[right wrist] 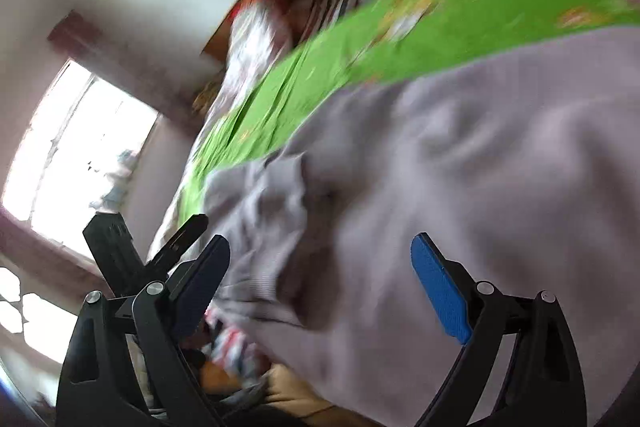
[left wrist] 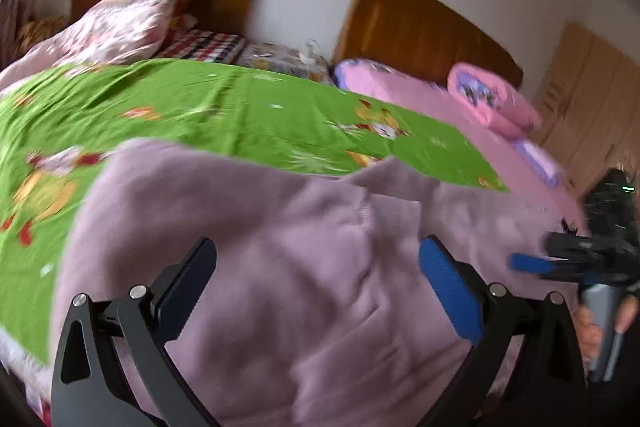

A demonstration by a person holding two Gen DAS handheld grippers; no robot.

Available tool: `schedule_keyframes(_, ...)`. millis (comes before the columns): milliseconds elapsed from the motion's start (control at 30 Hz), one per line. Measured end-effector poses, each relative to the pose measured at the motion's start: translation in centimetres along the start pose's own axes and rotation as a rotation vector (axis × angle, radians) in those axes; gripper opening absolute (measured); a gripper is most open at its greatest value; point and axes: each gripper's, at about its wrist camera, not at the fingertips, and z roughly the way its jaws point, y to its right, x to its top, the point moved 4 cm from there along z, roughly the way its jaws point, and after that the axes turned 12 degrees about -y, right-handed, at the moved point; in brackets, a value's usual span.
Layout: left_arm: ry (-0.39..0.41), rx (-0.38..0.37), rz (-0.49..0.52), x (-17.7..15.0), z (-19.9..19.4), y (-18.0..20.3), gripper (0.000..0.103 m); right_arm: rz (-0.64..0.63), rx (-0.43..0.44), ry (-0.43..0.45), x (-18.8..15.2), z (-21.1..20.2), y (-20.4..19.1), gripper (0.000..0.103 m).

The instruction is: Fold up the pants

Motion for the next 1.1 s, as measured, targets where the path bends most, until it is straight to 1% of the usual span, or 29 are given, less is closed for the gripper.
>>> schedule_keyframes(33,0.016,0.03,-0.015,-0.5,-1.0,-1.2,0.101,0.011,0.001,-0.049,0.6,1.4,-0.3,0.089)
schedule_keyframes(100,0.017,0.083,-0.02,-1.3,-1.7,-2.8,0.101,-0.001,-0.019,-0.13,1.7,4.1,-1.0,0.089)
schedule_keyframes(167,-0.006,0.13,-0.032,-2.4,-1.9,-4.8,0.101,0.003,-0.052,-0.189,2.1,6.0,-1.2,0.089)
schedule_keyframes(200,-0.013,0.139,-0.038,-2.8,-1.8,-5.4,0.101,-0.001,-0.062,-0.209,2.1,6.7,-1.3,0.092)
schedule_keyframes(233,-0.021,0.143,-0.041,-3.4,-1.8,-6.0,0.101,-0.018,-0.079,-0.211,2.1,7.1,-1.6,0.092)
schedule_keyframes(267,-0.025,0.146,-0.031,-3.8,-1.7,-6.2,0.101,-0.034,-0.1,-0.223,2.0,7.4,-2.1,0.092)
schedule_keyframes(300,-0.029,0.156,-0.013,-4.3,-1.8,-6.1,0.101,-0.042,-0.092,-0.243,1.8,7.7,-2.6,0.091)
schedule_keyframes(333,-0.031,0.178,0.015,-4.8,-1.8,-5.8,0.101,-0.047,-0.077,-0.261,1.7,8.1,-3.1,0.091)
schedule_keyframes(367,-0.034,0.222,0.063,-5.5,-1.7,-5.2,0.101,-0.065,-0.081,-0.293,1.2,8.7,-3.7,0.092)
schedule_keyframes(433,-0.04,0.275,0.12,-6.5,-1.6,-4.8,0.101,-0.14,-0.149,-0.313,0.0,9.4,-5.0,0.092)
schedule_keyframes(467,-0.04,0.295,0.15,-7.1,-1.6,-4.5,0.101,-0.153,-0.143,-0.332,-0.4,9.6,-5.4,0.091)
schedule_keyframes(500,-0.034,0.299,0.163,-7.4,-1.7,-4.6,0.101,-0.157,-0.115,-0.35,-0.9,9.7,-5.8,0.086)
schedule_keyframes(533,-0.027,0.283,0.17,-7.8,-2.1,-4.6,0.101,-0.159,-0.076,-0.37,-1.2,9.7,-6.3,0.08)
schedule_keyframes(567,-0.028,0.266,0.173,-8.1,-2.4,-4.7,0.101,-0.171,-0.053,-0.383,-1.8,9.8,-6.8,0.077)
schedule_keyframes(633,-0.022,0.244,0.188,-8.6,-3.1,-4.9,0.101,-0.192,-0.095,-0.352,-1.8,9.7,-7.0,0.073)
schedule_keyframes(667,-0.015,0.239,0.2,-8.8,-3.6,-5.0,0.101,-0.174,-0.097,-0.332,-1.5,9.8,-6.7,0.067)
schedule_keyframes(700,-0.008,0.238,0.205,-9.0,-4.1,-5.2,0.101,-0.149,-0.091,-0.315,-1.2,9.9,-6.2,0.059)
schedule_keyframes(733,-0.002,0.239,0.205,-9.4,-4.5,-5.3,0.101,-0.127,-0.087,-0.296,-0.7,10.1,-5.8,0.054)
schedule_keyframes(800,0.009,0.22,0.179,-10.2,-5.8,-6.3,0.101,-0.118,-0.095,-0.246,-0.2,10.2,-5.4,0.027)
schedule_keyframes(833,0.01,0.212,0.166,-10.3,-6.2,-6.6,0.101,-0.128,-0.104,-0.224,-0.2,10.2,-5.5,0.023)
schedule_keyframes(867,0.01,0.213,0.142,-10.8,-6.9,-7.4,0.101,-0.163,-0.119,-0.19,-0.5,9.7,-6.2,0.021)
schedule_keyframes(933,0.012,0.23,0.125,-11.5,-7.6,-7.9,0.101,-0.238,-0.141,-0.127,-0.3,8.8,-7.8,0.019)
schedule_keyframes(1033,-0.004,0.253,0.115,-12.2,-7.7,-8.4,0.101,-0.346,-0.159,-0.028,0.3,6.3,-12.2,0.018)
schedule_keyframes(1100,0.0,0.255,0.102,-11.9,-7.4,-8.4,0.101,-0.426,-0.17,0.03,0.8,4.9,-15.8,0.017)
